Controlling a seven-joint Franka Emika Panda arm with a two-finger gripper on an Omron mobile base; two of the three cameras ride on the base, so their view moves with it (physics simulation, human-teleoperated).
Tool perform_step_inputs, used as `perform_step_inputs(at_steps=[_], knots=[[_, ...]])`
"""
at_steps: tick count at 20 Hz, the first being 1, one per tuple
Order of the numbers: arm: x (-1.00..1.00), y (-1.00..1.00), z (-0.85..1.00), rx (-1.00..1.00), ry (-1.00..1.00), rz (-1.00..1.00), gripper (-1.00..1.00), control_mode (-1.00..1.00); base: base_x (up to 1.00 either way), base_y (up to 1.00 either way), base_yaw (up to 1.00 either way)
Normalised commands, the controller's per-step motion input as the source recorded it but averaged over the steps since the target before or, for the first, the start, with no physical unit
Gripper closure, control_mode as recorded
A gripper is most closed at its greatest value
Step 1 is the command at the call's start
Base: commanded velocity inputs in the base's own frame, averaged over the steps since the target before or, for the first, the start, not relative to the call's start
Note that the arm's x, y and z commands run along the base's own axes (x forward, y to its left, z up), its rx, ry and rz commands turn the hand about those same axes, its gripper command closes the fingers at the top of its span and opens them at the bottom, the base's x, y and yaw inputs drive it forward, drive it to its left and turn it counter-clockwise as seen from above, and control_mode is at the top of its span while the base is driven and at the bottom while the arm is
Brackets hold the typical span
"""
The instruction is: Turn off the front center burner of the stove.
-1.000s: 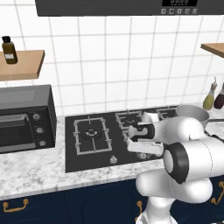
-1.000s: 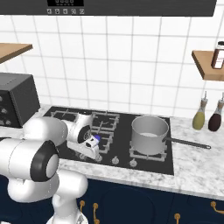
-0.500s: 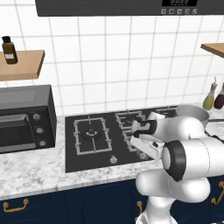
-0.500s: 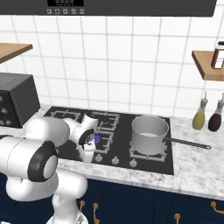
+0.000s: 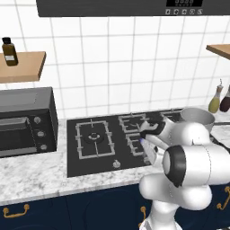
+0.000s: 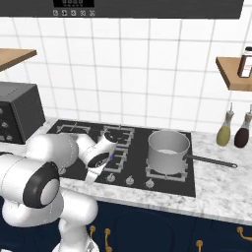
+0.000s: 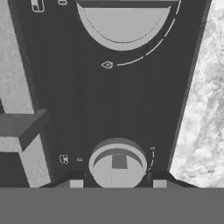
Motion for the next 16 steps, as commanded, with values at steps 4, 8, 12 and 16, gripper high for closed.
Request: perform_step_inputs(at_steps=[4, 8, 12, 16], knots=[[0.00, 0.00, 0.00, 0.08, 0.26, -0.90, 1.00, -1.00, 0.00, 0.00, 0.00], [0.00, 0.00, 0.00, 0.08, 0.28, -0.90, 1.00, -1.00, 0.00, 0.00, 0.00], [0.00, 0.00, -0.02, 0.04, 0.27, -0.90, 1.00, -1.00, 0.00, 0.00, 0.00], [0.00, 0.00, -0.03, 0.03, 0.25, -0.90, 1.00, -1.00, 0.00, 0.00, 0.00]])
